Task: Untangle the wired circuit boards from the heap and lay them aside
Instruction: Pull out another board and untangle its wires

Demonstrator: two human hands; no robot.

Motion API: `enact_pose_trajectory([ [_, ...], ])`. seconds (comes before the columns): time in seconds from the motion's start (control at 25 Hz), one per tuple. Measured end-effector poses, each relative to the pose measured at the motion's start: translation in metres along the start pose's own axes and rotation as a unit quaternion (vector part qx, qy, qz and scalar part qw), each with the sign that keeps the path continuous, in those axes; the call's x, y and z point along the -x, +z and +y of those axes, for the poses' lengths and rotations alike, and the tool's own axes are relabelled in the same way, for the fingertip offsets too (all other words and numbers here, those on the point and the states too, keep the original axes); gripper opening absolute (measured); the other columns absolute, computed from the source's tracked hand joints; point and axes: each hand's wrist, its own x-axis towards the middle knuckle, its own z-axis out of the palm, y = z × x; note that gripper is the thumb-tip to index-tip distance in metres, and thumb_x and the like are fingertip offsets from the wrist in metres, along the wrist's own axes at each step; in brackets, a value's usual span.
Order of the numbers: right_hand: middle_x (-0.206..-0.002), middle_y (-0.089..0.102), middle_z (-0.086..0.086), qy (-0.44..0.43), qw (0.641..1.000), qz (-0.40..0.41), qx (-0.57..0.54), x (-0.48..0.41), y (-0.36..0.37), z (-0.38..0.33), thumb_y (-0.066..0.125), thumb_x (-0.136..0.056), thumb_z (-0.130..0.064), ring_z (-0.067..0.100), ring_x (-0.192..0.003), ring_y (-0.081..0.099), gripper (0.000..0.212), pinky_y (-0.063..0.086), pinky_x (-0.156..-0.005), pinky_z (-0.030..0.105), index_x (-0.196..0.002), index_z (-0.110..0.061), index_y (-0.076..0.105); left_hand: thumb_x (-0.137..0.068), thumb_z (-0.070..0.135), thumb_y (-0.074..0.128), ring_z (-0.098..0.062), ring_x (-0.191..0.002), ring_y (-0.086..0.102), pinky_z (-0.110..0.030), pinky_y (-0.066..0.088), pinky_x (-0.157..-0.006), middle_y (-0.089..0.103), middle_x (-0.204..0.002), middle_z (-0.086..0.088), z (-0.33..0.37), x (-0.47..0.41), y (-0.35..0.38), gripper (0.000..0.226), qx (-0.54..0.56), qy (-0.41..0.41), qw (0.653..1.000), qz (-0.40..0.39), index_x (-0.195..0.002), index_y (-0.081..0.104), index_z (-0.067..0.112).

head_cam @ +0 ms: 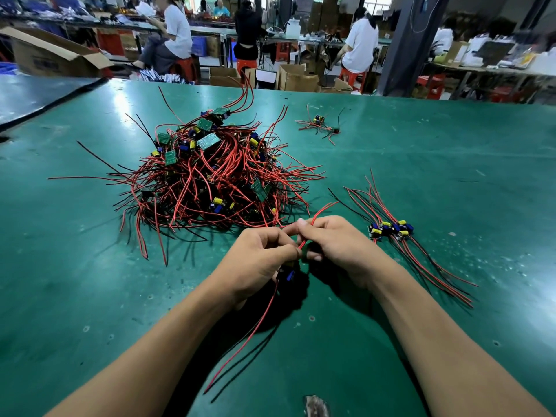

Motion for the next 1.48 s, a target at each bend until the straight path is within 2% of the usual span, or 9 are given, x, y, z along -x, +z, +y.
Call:
enact_pose_trajectory([
  [0.16, -0.039, 0.039, -0.012, 0.018, 0.999, 0.029, -0.025, -0.005, -0.002, 0.001, 0.041, -0.109, -0.022, 0.003, -0.033, 0.031, 0.029, 0.027, -0.039, 0.016, -0.099, -0.009, 0.065, -0.084, -0.002, 0.067, -0.025, -0.067, 0.045, -0.033, 0.034, -0.061, 0.058, -0.067, -0.010, 0.001, 0.001, -0.001, 0.018, -0.029, -0.012, 1.000, 0.003, -0.068, 0.065, 0.006],
  [0.44, -0.049, 0.040, -0.003, -0.041, 0.984, 0.144, 0.095, -0.014, -0.011, 0.008, 0.046, -0.107, -0.034, 0.005, -0.035, 0.035, 0.032, 0.033, -0.047, 0.024, -0.098, -0.017, 0.073, -0.084, 0.000, 0.068, -0.015, -0.052, 0.048, -0.024, 0.040, -0.050, 0.056, -0.059, -0.005, 0.008, 0.005, -0.004, 0.022, -0.035, -0.040, 0.998, -0.038, -0.064, 0.064, 0.011],
  [0.64, -0.038, 0.042, -0.013, -0.119, 0.954, 0.221, 0.164, -0.015, -0.007, 0.011, 0.046, -0.105, -0.044, 0.001, -0.038, 0.042, 0.043, 0.029, -0.050, 0.020, -0.094, -0.016, 0.077, -0.082, 0.000, 0.068, -0.018, -0.047, 0.051, -0.023, 0.045, -0.049, 0.058, -0.062, -0.012, 0.014, 0.006, -0.009, 0.018, 0.001, -0.075, 0.994, -0.077, -0.067, 0.065, 0.008],
  [0.84, -0.066, 0.037, 0.010, -0.050, 0.988, 0.133, -0.069, -0.009, 0.003, 0.005, 0.053, -0.099, -0.054, 0.011, -0.041, 0.030, 0.048, 0.025, -0.042, 0.020, -0.090, -0.014, 0.076, -0.087, 0.005, 0.066, -0.017, -0.055, 0.044, -0.024, 0.038, -0.050, 0.055, -0.073, -0.015, 0.009, 0.005, -0.002, 0.008, 0.001, -0.078, 0.997, -0.022, -0.083, 0.072, 0.004],
  [1.04, -0.055, 0.053, -0.004, -0.018, 0.998, 0.017, -0.050, 0.002, 0.010, 0.010, 0.069, -0.091, -0.049, 0.005, -0.039, 0.040, 0.030, 0.031, -0.037, 0.016, -0.085, -0.021, 0.076, -0.093, 0.010, 0.064, -0.021, -0.072, 0.058, -0.028, 0.048, -0.063, 0.070, -0.080, -0.017, 0.001, 0.004, 0.003, 0.019, 0.007, -0.029, 0.999, 0.033, -0.077, 0.069, 0.001],
  [1.12, -0.054, 0.052, -0.001, -0.034, 0.998, 0.039, -0.034, 0.001, 0.010, 0.010, 0.066, -0.093, -0.047, 0.007, -0.038, 0.038, 0.033, 0.029, -0.037, 0.018, -0.080, -0.020, 0.078, -0.093, 0.008, 0.063, -0.012, -0.086, 0.060, -0.023, 0.045, -0.076, 0.073, -0.093, -0.013, 0.001, 0.003, 0.003, 0.018, -0.023, -0.005, 1.000, 0.019, -0.079, 0.068, -0.002],
  [1.2, -0.051, 0.050, -0.002, -0.064, 0.994, 0.091, 0.015, -0.003, 0.005, 0.009, 0.060, -0.097, -0.047, 0.007, -0.038, 0.036, 0.039, 0.028, -0.041, 0.021, -0.074, -0.020, 0.078, -0.092, 0.008, 0.064, 0.002, -0.081, 0.061, -0.014, 0.043, -0.071, 0.071, -0.082, 0.004, 0.003, 0.003, 0.002, 0.018, -0.044, 0.009, 0.999, -0.009, -0.079, 0.065, -0.004],
  [1.28, -0.041, 0.045, -0.012, -0.088, 0.980, 0.153, 0.094, -0.007, -0.003, 0.008, 0.055, -0.100, -0.047, 0.003, -0.036, 0.037, 0.042, 0.026, -0.046, 0.021, -0.084, -0.016, 0.079, -0.092, 0.012, 0.065, -0.007, -0.064, 0.054, -0.022, 0.039, -0.062, 0.061, -0.066, 0.005, 0.004, 0.005, 0.001, 0.017, -0.067, 0.008, 0.997, -0.028, -0.078, 0.065, 0.001],
  [1.48, -0.040, 0.047, -0.019, -0.114, 0.955, 0.210, 0.173, -0.010, -0.013, 0.010, 0.054, -0.099, -0.050, -0.002, -0.048, 0.042, 0.039, 0.033, -0.053, 0.016, -0.086, -0.022, 0.079, -0.091, 0.015, 0.067, -0.018, -0.065, 0.049, -0.025, 0.040, -0.060, 0.058, -0.067, -0.004, 0.007, 0.006, -0.004, 0.015, -0.063, -0.004, 0.997, -0.045, -0.080, 0.067, 0.005],
])
